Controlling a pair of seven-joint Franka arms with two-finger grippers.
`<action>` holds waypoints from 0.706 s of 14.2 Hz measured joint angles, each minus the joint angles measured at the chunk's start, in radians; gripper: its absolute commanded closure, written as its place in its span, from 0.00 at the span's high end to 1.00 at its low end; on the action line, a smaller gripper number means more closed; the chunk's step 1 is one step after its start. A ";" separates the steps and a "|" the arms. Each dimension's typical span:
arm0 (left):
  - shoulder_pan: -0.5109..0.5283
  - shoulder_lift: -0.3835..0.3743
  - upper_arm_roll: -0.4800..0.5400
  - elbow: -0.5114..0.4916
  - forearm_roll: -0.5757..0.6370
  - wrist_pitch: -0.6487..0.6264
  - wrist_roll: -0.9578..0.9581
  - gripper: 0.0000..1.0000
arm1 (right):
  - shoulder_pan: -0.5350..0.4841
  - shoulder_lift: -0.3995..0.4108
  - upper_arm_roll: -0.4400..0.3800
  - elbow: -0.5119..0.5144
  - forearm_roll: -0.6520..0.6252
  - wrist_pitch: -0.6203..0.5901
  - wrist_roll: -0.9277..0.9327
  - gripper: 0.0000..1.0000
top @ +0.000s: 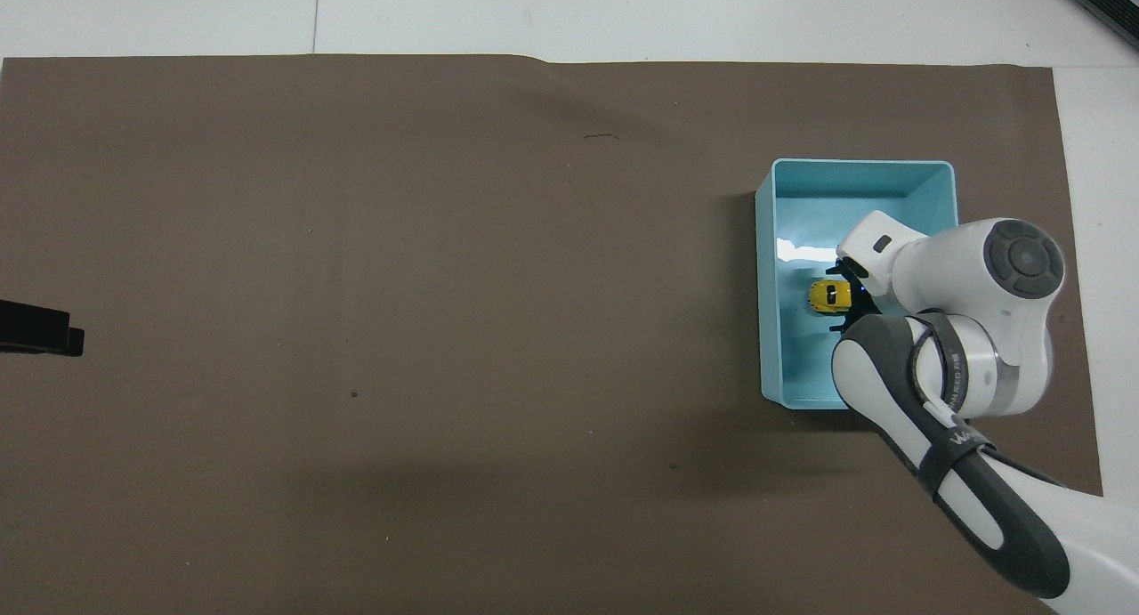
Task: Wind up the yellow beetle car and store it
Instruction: 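Open the right gripper to release the car in the bin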
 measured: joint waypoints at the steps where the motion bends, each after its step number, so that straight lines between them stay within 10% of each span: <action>1: 0.000 0.000 0.000 0.000 0.000 0.000 0.000 1.00 | 0.000 0.000 0.000 0.011 0.000 -0.002 0.000 0.89; 10: 0.000 0.000 0.000 0.000 0.000 0.000 0.000 1.00 | -0.002 -0.006 0.002 0.115 0.000 -0.114 0.000 0.92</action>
